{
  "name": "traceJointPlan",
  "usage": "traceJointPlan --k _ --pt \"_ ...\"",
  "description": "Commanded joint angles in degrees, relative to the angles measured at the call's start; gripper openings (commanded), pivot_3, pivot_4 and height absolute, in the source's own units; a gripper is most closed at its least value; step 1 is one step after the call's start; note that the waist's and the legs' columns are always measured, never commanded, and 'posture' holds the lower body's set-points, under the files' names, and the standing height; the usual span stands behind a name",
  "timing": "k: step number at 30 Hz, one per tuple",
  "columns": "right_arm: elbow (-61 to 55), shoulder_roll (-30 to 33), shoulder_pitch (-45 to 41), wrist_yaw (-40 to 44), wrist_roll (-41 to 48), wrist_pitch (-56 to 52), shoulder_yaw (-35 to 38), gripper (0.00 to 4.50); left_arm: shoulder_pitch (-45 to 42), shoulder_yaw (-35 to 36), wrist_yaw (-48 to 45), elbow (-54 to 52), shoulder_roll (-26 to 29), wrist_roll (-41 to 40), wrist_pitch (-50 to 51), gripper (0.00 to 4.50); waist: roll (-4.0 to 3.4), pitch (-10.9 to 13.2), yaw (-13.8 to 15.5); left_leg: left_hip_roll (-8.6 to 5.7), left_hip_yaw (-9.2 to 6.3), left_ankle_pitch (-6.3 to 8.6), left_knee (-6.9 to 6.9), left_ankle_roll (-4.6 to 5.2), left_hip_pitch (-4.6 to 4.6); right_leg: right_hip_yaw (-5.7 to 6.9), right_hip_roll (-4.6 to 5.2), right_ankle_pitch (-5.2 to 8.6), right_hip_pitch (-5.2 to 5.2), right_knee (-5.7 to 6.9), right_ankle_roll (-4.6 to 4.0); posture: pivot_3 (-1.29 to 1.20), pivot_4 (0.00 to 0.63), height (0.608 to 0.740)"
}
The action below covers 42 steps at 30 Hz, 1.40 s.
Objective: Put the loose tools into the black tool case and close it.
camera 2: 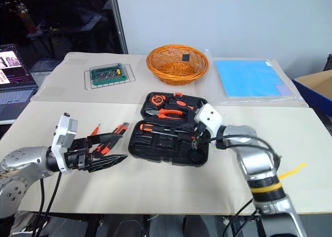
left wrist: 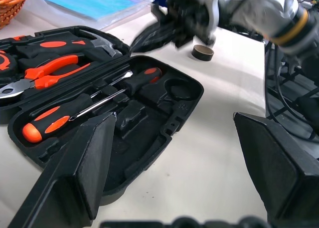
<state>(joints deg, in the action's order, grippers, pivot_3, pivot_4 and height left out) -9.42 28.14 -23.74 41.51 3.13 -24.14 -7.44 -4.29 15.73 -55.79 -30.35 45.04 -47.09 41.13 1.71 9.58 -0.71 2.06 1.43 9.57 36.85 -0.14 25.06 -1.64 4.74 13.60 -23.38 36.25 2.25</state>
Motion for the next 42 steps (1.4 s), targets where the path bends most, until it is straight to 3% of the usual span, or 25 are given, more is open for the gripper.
traceJointPlan --k 1,7,11,13,16,19,23,27,33,37,42 --pt "-0.3 -1.7 4.0 -10.0 -10.6 1.8 -6.2 0.06 -0.6 -0.4 -0.4 0.4 0.6 0.6 -1.8 4.03 0.02 0.0 0.0 0.01 0.01 0.0 0.0 0.0 -0.01 0.0 0.0 0.0 0.01 0.0 0.0 0.0 0.15 0.74" --pt "5.0 4.9 6.1 -3.7 -18.6 12.5 -16.6 0.06 -0.4 -0.4 -1.5 2.1 1.7 1.5 -2.9 4.03 0.1 -0.1 -0.2 0.04 0.14 0.01 -0.01 0.0 -0.5 -0.13 0.0 0.29 0.25 -0.06 -0.26 0.0 0.15 0.74" --pt "9.1 7.1 4.2 -5.1 -21.3 17.9 -15.8 0.06 1.4 -0.1 -1.1 3.1 1.6 4.4 -5.3 4.03 0.35 -0.4 -0.1 0.11 0.18 0.05 -0.11 -0.07 -0.8 -0.13 0.0 0.56 0.33 -0.1 -0.04 0.0 0.15 0.74" --pt "7.6 4.0 3.8 -7.9 -16.2 17.2 -9.7 0.06 2.9 0.9 1.6 3.4 0.5 5.9 -6.2 4.03 0.47 -0.4 0.0 0.13 0.2 0.07 -0.12 -0.09 -0.79 -0.13 0.01 0.55 0.33 -0.11 -0.06 0.0 0.15 0.74" --pt "4.7 -0.4 3.8 -5.8 -3.9 20.6 -1.6 0.06 4.4 1.1 5.3 4.3 -1.4 10.3 -9.9 4.03 0.52 -0.4 0.1 0.15 0.22 0.07 -0.13 -0.09 -0.64 -0.2 0.03 0.35 0.44 -0.08 -0.34 0.0 0.15 0.74" --pt "-4.0 -0.3 5.3 -2.3 8.5 12.3 6.2 0.06 4.5 1.5 11.2 4.9 -3.9 12.1 -9.6 4.03 0.44 -0.4 0.0 0.14 0.3 0.06 -0.13 -0.08 -0.44 -0.29 0.01 0.12 0.22 -0.04 -0.3 0.0 0.15 0.74" --pt "-15.2 4.3 9.3 3.2 22.1 3.4 13.0 1.1 4.0 0.5 17.4 5.5 -4.5 14.3 -5.6 4.03 0.42 -0.3 0.4 0.19 0.28 0.09 -0.13 -0.05 -0.36 -0.3 0.0 -0.01 0.2 -0.1 0.03 0.0 0.15 0.74" --pt "-24.1 10.6 14.7 7.6 32.3 -3.3 18.2 2.56 1.4 1.4 16.4 9.1 -2.2 12.7 -1.9 4.03 0.4 -0.3 0.6 0.46 0.34 0.13 -0.14 -0.1 -0.38 -0.31 -0.21 0.09 0.17 -0.17 -0.16 0.0 0.15 0.74" --pt "-28.9 16.9 22.2 10.2 37.8 -5.3 25.9 4.44 -3.4 2.9 17.6 14.3 -0.4 11.5 3.8 4.03 0.4 -0.3 0.6 0.68 0.52 0.14 -0.14 -0.11 -0.47 -0.31 -0.32 0.32 0.12 -0.19 -0.35 0.0 0.15 0.74" --pt "-32.5 17.9 23.3 10.3 41.6 -6.0 27.2 4.44 -8.2 1.3 22.4 20.1 1.3 15.1 9.5 4.03 0.41 -0.3 0.3 0.69 0.6 0.13 -0.14 -0.12 -0.47 -0.36 -0.39 0.32 0.05 -0.17 -0.34 0.0 0.15 0.74" --pt "-32.7 16.8 22.3 7.4 39.1 -5.1 23.9 4.44 -12.7 -1.3 25.3 24.4 1.9 18.6 13.0 4.03 0.5 -0.3 0.4 0.66 0.61 0.15 -0.14 -0.14 -0.43 -0.36 -0.36 0.31 0.03 -0.2 -0.29 0.0 0.15 0.74"
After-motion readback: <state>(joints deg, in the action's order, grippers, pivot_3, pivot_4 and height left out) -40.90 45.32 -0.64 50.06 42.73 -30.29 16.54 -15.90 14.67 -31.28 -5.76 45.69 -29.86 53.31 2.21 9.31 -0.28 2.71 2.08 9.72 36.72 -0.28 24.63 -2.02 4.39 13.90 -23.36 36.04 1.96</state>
